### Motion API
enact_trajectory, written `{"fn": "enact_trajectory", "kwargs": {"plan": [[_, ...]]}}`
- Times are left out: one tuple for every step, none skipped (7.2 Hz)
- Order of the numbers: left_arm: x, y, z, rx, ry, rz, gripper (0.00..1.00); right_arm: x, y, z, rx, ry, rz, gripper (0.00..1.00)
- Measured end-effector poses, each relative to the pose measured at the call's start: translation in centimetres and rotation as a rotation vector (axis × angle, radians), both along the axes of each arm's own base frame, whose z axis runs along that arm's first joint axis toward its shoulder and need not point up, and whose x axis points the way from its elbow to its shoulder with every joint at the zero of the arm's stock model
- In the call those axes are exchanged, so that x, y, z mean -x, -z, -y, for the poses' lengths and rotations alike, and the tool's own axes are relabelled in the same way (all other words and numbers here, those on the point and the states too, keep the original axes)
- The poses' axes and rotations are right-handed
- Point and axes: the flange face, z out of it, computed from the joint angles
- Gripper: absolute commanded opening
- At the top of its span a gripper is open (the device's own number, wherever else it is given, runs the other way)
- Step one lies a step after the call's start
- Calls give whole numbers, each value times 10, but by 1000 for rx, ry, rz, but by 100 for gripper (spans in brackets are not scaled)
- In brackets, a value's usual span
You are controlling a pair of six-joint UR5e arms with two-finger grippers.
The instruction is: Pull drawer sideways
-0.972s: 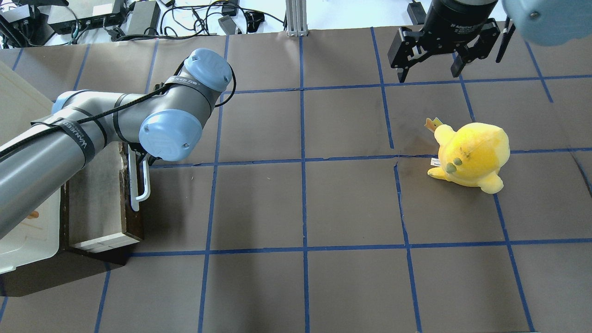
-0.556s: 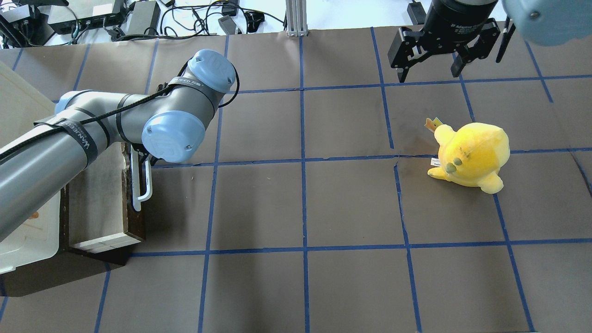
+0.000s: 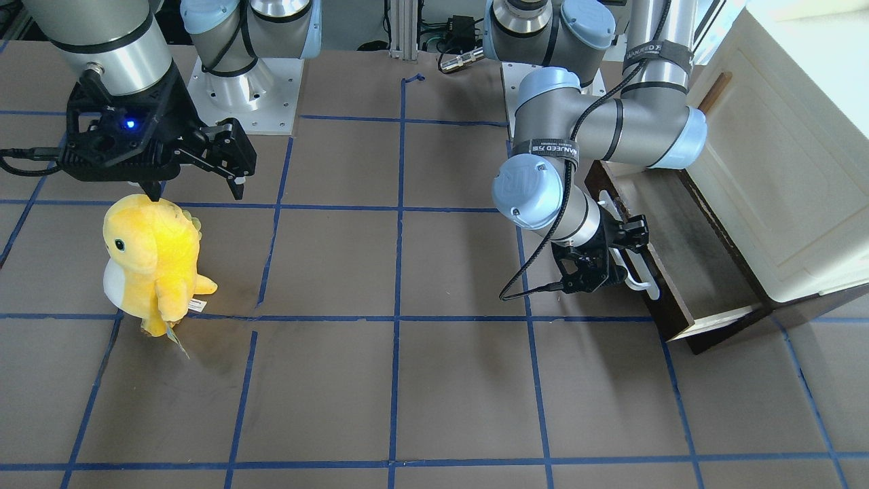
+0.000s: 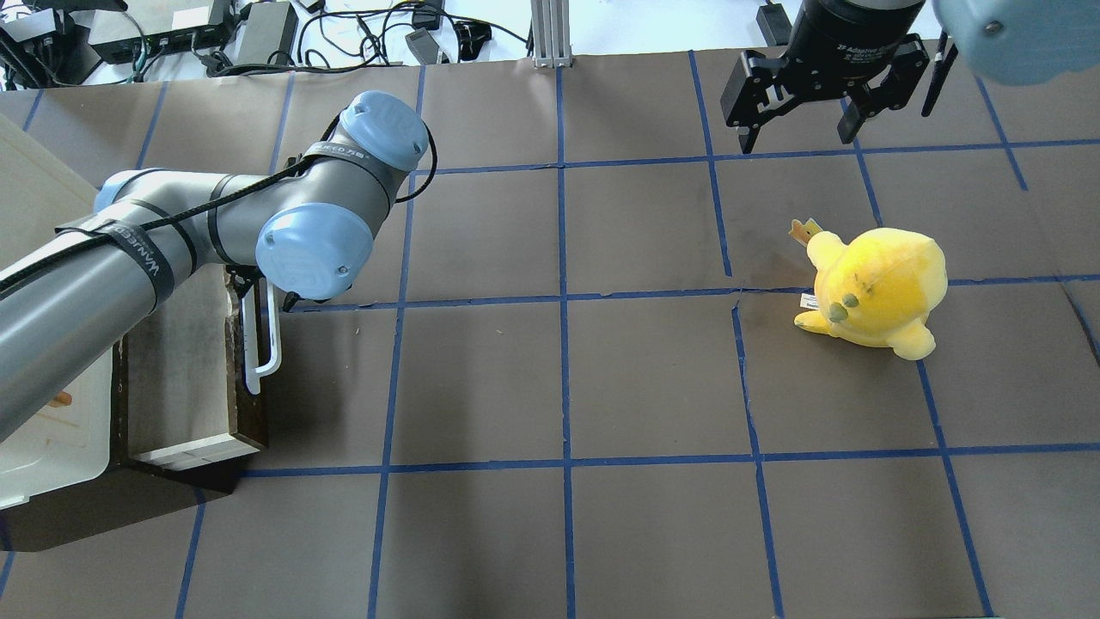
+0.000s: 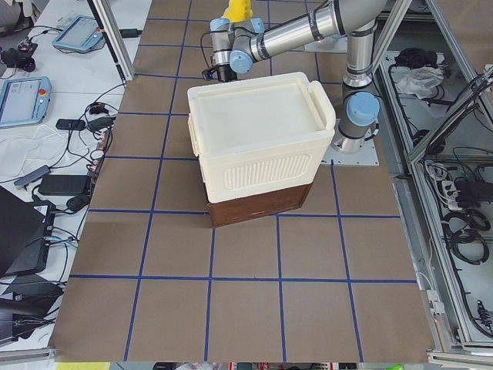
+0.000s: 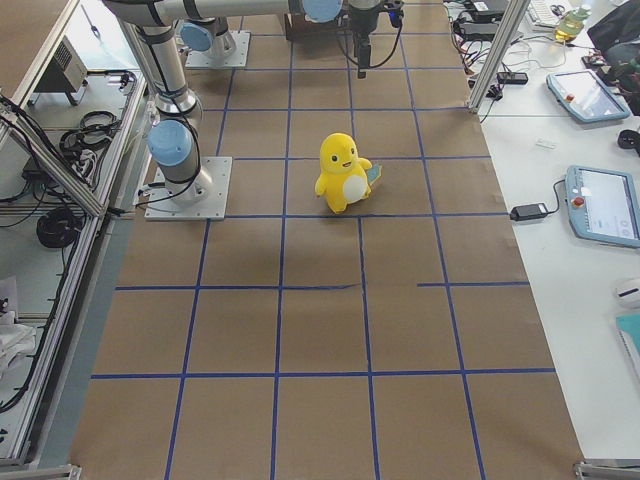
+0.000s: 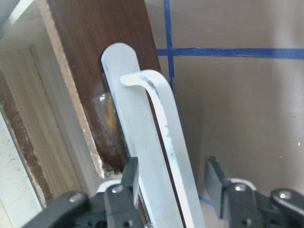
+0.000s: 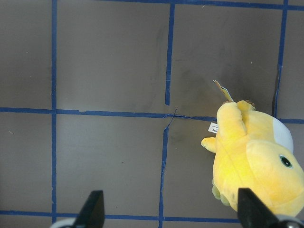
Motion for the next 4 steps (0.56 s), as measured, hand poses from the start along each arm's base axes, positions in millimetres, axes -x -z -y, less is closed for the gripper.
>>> {"fn": "enact_trajectory", "kwargs": {"plan": [[0, -2, 1, 3, 0, -2, 62, 0, 0, 0, 0, 0, 0, 100], [1, -9, 3, 16, 0, -13, 62, 0, 0, 0, 0, 0, 0, 100], [5, -22, 6, 35, 1, -42, 62, 0, 0, 0, 0, 0, 0, 100], [11, -46, 9, 51, 11, -100, 62, 0, 0, 0, 0, 0, 0, 100]]}}
